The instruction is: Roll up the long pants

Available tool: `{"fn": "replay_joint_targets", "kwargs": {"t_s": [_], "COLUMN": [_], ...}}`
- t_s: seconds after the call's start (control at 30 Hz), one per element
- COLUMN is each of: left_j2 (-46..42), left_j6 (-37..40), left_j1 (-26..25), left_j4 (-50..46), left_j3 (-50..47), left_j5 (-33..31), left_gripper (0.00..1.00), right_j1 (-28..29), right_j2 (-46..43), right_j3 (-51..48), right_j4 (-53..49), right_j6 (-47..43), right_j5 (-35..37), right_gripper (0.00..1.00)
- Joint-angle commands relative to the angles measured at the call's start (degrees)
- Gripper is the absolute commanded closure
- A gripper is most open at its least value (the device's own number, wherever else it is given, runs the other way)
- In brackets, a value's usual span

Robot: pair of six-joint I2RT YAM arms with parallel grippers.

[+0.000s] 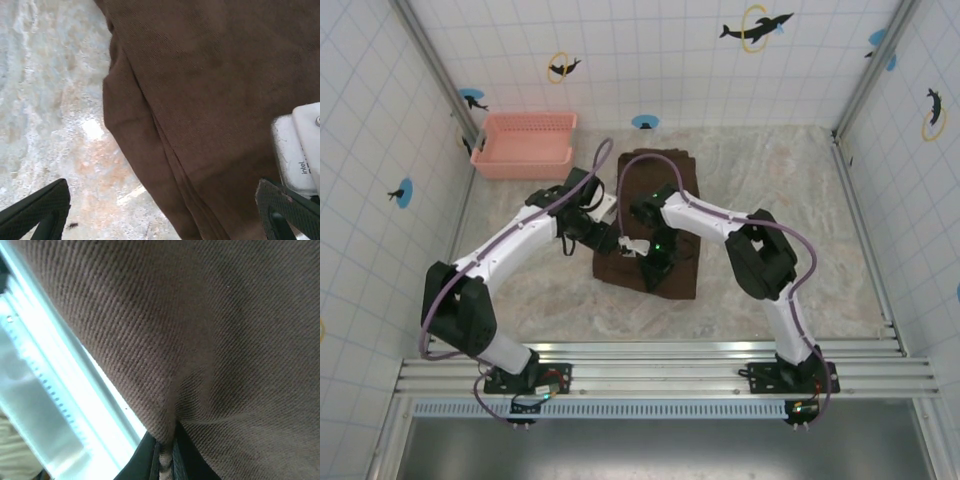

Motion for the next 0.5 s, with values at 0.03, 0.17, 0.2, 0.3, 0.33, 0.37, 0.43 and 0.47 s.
{"fn": "replay_joint_targets", "kwargs": {"t_s": [0.03, 0.17, 0.2, 0.3, 0.33, 0.37, 0.43, 0.47], "left_j2": [-2.63, -6.38, -7.60, -11.95, -12.98, -13.69, -14.40, -14.28], "left_j6": [4.51, 3.11, 2.33, 2.05, 2.05, 2.05, 2.36, 2.66], "left_j1": [-1.19, -1.16, -1.19, -1.21, -1.18, -1.19, -1.13, -1.19], "left_j4": [-1.62, -0.74, -0.53, 2.11, 2.75, 3.11, 3.61, 3.62], "left_j3": [-3.68, -5.73, -6.29, -9.05, -9.79, -10.33, -11.16, -11.15], "left_j5": [2.18, -0.21, -1.31, -2.03, -2.14, -2.32, -2.63, -2.60], "left_gripper": [0.02, 0.02, 0.02, 0.02, 0.02, 0.02, 0.02, 0.02], "right_j1": [-1.35, -2.82, -3.23, -4.62, -5.11, -5.54, -6.13, -6.54], "right_j2": [3.11, 5.01, 5.40, 6.49, 7.60, 8.67, 10.26, 11.14], "right_j3": [6.72, 11.37, 12.34, 15.27, 16.26, 17.19, 18.78, 19.50], "right_j4": [-4.86, -4.63, -4.61, -4.15, -4.16, -4.04, -4.10, -4.36], "right_j6": [2.67, 4.46, 4.84, 5.83, 5.99, 6.11, 6.02, 6.02], "right_j5": [-7.75, -5.90, -5.26, -3.83, -3.59, -2.98, -3.00, -2.71], "right_gripper": [0.89, 0.90, 0.90, 0.89, 0.89, 0.89, 0.89, 0.89]}}
